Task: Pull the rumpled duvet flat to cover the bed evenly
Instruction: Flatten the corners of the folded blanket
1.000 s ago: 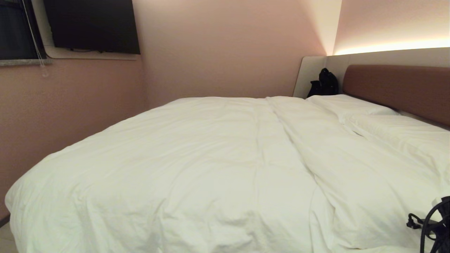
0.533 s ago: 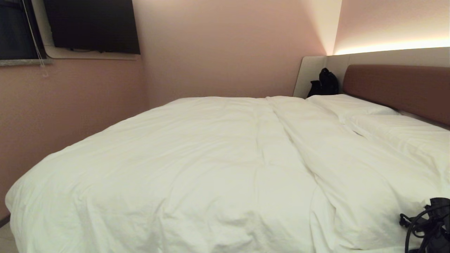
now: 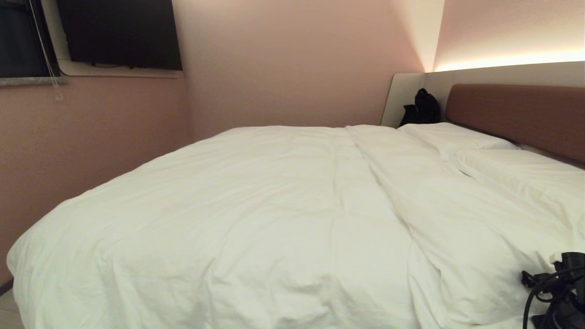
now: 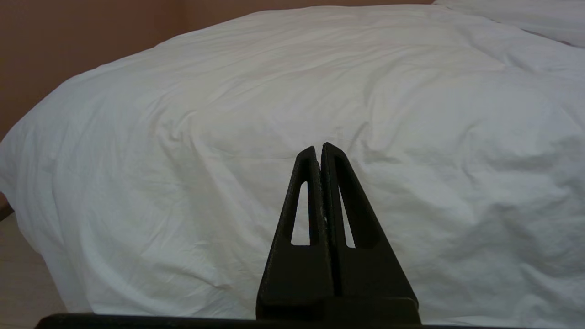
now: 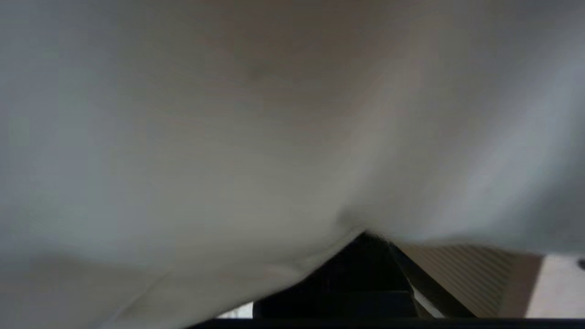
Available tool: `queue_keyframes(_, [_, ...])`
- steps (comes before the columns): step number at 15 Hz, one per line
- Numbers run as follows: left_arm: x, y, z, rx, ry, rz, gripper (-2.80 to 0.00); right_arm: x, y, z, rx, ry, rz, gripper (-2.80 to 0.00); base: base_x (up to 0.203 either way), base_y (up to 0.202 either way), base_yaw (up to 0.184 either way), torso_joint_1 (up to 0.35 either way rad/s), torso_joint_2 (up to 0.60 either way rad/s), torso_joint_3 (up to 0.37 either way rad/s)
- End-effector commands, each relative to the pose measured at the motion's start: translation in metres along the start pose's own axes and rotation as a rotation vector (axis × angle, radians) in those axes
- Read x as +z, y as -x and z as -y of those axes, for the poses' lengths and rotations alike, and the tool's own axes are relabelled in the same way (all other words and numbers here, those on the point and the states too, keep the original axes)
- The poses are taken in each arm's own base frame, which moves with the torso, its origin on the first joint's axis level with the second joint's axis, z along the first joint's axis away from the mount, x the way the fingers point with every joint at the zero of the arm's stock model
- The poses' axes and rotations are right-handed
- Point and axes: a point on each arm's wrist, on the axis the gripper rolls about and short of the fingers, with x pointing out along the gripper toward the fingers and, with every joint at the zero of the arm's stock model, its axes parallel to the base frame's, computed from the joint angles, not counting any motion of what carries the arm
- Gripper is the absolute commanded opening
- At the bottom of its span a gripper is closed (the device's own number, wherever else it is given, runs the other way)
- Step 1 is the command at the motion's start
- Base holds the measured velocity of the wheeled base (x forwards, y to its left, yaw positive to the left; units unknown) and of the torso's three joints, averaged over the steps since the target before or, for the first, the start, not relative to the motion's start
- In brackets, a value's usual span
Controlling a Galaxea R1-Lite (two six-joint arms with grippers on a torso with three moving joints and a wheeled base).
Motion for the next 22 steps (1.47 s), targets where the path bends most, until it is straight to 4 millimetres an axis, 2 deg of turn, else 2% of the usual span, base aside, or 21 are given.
queue_keyframes(1, [0.0,0.0,0.0,0.0,0.0,0.0,-2.8,-0.005,0.002,-0.001,-0.007,0.001,0.037,-2.8,0.0,0.0,0.0,0.0,0.0,0.0])
queue_keyframes(2, [0.0,0.0,0.0,0.0,0.0,0.0,-2.8,-0.006,0.005,-0.002,0.006,0.01,0.05,-2.8,0.0,0.0,0.0,0.0,0.0,0.0])
queue_keyframes(5, [0.0,0.0,0.0,0.0,0.0,0.0,-2.8,-0.009,0.034,0.001,0.026,0.033,0.153,-2.8,0.0,0.0,0.0,0.0,0.0,0.0])
queue_keyframes(8, [0.0,0.0,0.0,0.0,0.0,0.0,-2.8,-0.01,0.075,0.001,0.057,0.053,0.307,-2.8,0.0,0.0,0.0,0.0,0.0,0.0])
queue_keyframes(12, [0.0,0.0,0.0,0.0,0.0,0.0,-2.8,-0.02,0.134,-0.026,0.209,0.101,0.435,-2.8,0.0,0.0,0.0,0.0,0.0,0.0])
queue_keyframes(14, [0.0,0.0,0.0,0.0,0.0,0.0,-2.8,-0.031,0.161,-0.045,0.321,0.104,0.364,-2.8,0.0,0.0,0.0,0.0,0.0,0.0])
queue_keyframes(16, [0.0,0.0,0.0,0.0,0.0,0.0,-2.8,-0.035,0.179,-0.054,0.391,0.064,0.279,-2.8,0.0,0.0,0.0,0.0,0.0,0.0])
queue_keyframes(18, [0.0,0.0,0.0,0.0,0.0,0.0,-2.8,-0.034,0.186,-0.061,0.445,0.055,0.145,-2.8,0.0,0.0,0.0,0.0,0.0,0.0])
queue_keyframes(22, [0.0,0.0,0.0,0.0,0.0,0.0,-2.8,-0.018,0.15,-0.081,0.415,0.08,-0.05,-2.8,0.0,0.0,0.0,0.0,0.0,0.0])
